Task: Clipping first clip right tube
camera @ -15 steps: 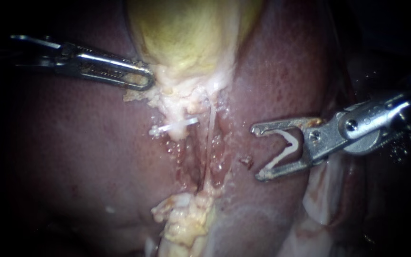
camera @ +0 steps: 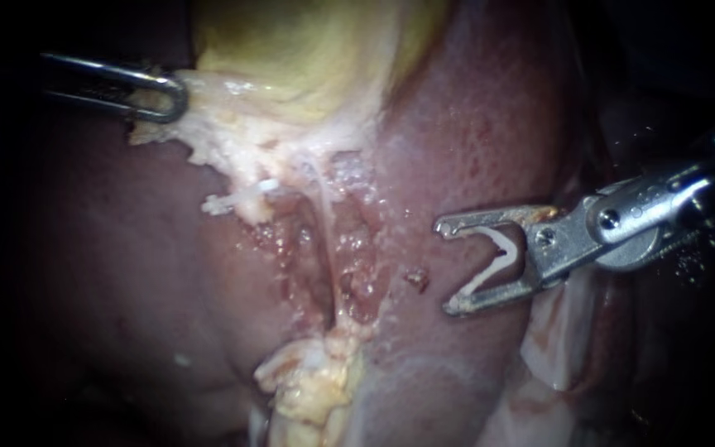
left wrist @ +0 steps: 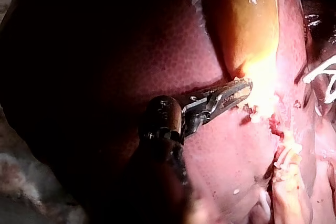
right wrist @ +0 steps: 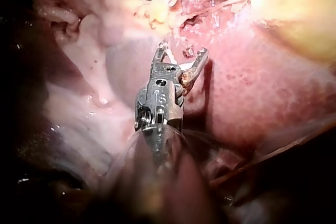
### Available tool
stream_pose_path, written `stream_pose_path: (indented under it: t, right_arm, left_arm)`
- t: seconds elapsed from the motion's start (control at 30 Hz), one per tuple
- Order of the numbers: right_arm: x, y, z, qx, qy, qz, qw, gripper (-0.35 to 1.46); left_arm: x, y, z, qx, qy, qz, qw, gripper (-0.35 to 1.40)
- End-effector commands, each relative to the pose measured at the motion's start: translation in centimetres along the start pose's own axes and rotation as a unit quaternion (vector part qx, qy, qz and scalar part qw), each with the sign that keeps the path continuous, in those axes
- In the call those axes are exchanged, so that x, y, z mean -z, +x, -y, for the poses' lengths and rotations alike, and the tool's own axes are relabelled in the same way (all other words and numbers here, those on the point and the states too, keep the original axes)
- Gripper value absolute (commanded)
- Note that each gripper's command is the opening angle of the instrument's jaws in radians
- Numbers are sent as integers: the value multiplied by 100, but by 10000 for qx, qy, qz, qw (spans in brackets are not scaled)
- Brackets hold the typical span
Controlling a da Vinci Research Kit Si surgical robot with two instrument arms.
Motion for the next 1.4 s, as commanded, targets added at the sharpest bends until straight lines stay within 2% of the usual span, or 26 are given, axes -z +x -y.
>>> stream_pose_path:
  t: [0.03, 0.13, 0.27, 0.5, 0.6, 0.7, 0.9, 0.97, 1.07, 1.17, 1.3, 1.4]
  right_arm:
    - [-2, 0, 0, -4, -10, -12, 10000, 49]
    - [-12, 0, 1, -61, -29, -83, 9999, 49]
    - [-36, -5, 1, -398, 65, -408, 9984, 48]
    - [-89, -14, -8, -969, 152, -715, 9926, 48]
    - [-111, -19, -11, -1249, 271, -956, 9872, 49]
    - [-134, -22, -11, -1511, 446, -1291, 9790, 49]
    - [-166, -25, -4, -1784, 792, -1830, 9635, 50]
    - [-171, -26, 1, -1876, 964, -2063, 9555, 50]
    - [-169, -24, 11, -1945, 1233, -2302, 9455, 49]
    - [-162, -19, 23, -1964, 1465, -2400, 9393, 48]
    - [-154, -13, 37, -1949, 1710, -2407, 9353, 45]
    - [-153, -9, 43, -1918, 1848, -2393, 9337, 44]
  left_arm:
    - [-1, 1, -1, 4, 4, -19, 10000, -35]
    - [-5, -3, 0, -6, 19, -26, 10000, -35]
    - [-6, -4, 0, -9, 24, -28, 10000, -35]
    - [-6, -4, -1, -8, 25, -29, 10000, -35]
    - [-6, -4, -2, -8, 27, -29, 10000, -35]
    - [-6, -4, -2, -7, 28, -30, 10000, -35]
    - [-6, -4, -2, -7, 29, -31, 10000, -35]
    - [-6, -4, -2, -8, 29, -31, 10000, -35]
    - [-6, -4, -2, -8, 30, -31, 10000, -35]
    - [-6, -4, -2, -8, 30, -31, 10000, -35]
    - [-6, -4, -2, -8, 29, -31, 10000, -35]
    - [-6, -4, -2, -8, 29, -31, 10000, -35]
